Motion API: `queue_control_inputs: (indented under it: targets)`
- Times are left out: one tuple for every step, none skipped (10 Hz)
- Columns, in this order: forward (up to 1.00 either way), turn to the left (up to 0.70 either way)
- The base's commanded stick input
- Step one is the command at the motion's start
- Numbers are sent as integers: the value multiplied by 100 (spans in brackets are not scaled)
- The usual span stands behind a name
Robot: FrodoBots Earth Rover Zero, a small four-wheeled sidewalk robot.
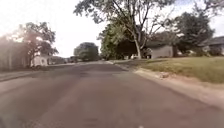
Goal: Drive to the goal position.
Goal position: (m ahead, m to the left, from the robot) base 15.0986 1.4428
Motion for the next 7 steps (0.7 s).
queue_control_inputs:
  targets:
    - [100,0]
    - [100,0]
    - [100,0]
    - [100,0]
    - [100,0]
    - [100,0]
    - [100,0]
